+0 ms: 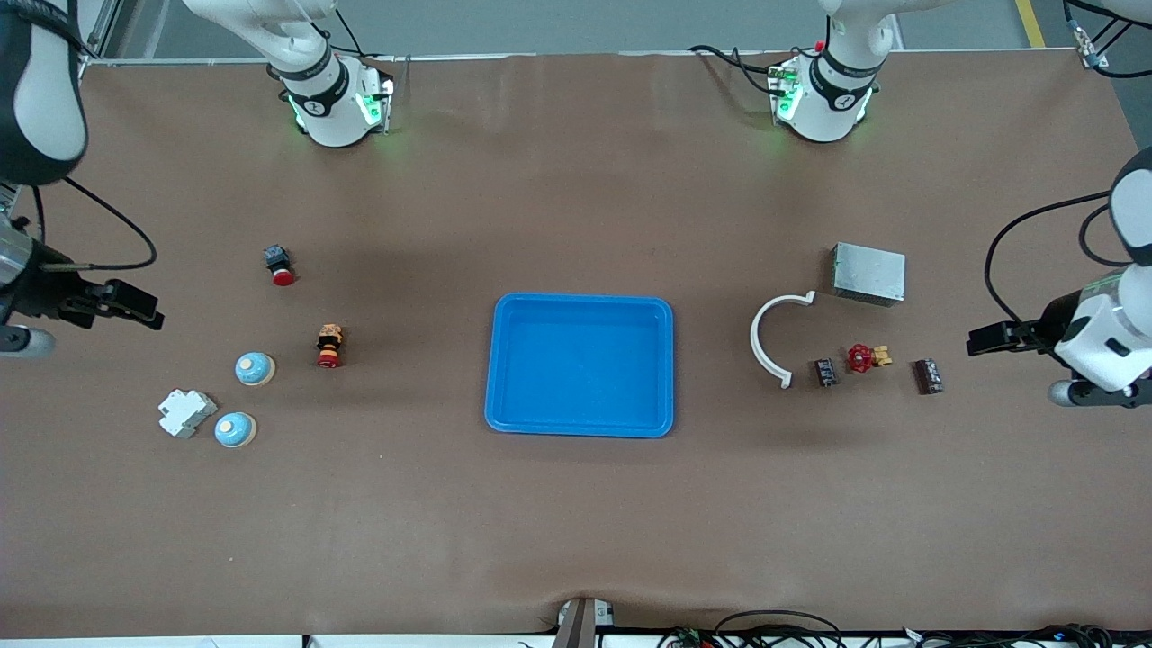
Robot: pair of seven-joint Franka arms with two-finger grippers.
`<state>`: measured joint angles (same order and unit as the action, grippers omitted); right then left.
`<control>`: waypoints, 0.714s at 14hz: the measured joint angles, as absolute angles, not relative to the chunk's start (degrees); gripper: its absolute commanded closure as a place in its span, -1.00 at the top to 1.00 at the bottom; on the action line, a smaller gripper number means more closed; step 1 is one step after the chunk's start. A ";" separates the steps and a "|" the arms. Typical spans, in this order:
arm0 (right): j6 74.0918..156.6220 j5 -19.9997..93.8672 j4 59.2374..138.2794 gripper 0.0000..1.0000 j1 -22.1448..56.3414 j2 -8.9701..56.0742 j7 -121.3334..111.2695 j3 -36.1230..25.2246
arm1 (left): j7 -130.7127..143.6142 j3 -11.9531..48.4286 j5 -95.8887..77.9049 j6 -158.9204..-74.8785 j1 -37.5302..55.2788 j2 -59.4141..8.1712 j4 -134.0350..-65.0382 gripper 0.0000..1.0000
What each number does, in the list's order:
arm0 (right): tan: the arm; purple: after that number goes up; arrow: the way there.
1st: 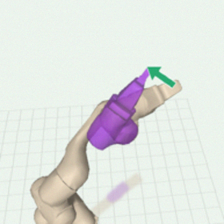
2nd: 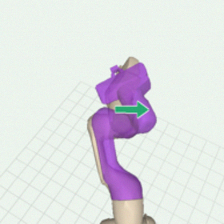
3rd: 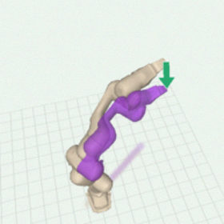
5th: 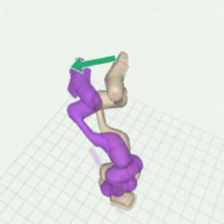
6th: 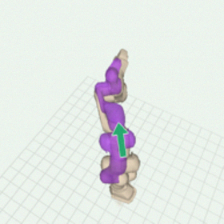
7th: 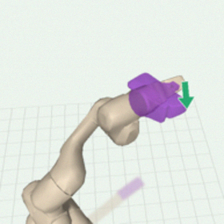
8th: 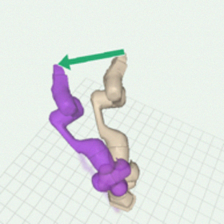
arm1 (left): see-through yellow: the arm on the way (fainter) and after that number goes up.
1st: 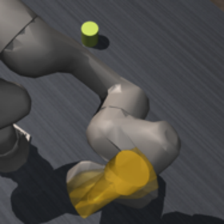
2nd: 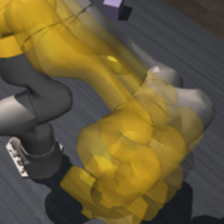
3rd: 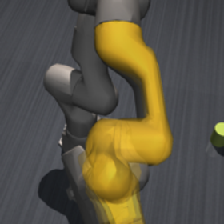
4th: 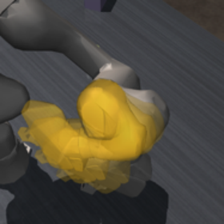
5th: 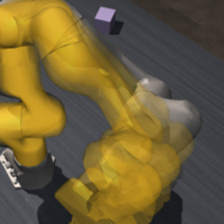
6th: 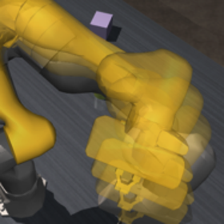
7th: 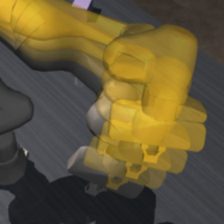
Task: Place electrolytic capacitor and blue bell in tray
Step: 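Reach the right gripper to a blue bell while the left gripper reaches a capacitor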
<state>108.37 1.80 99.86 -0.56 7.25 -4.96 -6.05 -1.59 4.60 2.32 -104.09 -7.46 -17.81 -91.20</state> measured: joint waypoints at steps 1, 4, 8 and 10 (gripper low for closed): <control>109.75 1.78 101.14 1.00 -1.11 8.16 -5.40 -6.08 | -1.95 4.59 2.59 -106.29 -7.69 -17.81 -93.40 1.00; 113.11 1.76 102.26 1.00 -2.66 12.63 -6.21 -6.14 | -2.22 4.56 3.09 -111.43 -8.39 -17.88 -98.96 1.00; 120.35 1.76 104.00 1.00 -3.83 17.79 -8.12 -6.16 | -4.27 4.51 4.02 -116.55 -10.85 -18.83 -104.43 1.00; 125.60 1.76 107.66 1.00 -4.03 18.30 -8.70 -6.18 | -4.61 4.49 4.02 -118.32 -12.78 -20.41 -104.90 1.00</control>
<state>125.60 1.76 107.66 -4.03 18.30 -8.70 -6.18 -4.61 4.49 4.02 -118.32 -12.78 -20.41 -104.90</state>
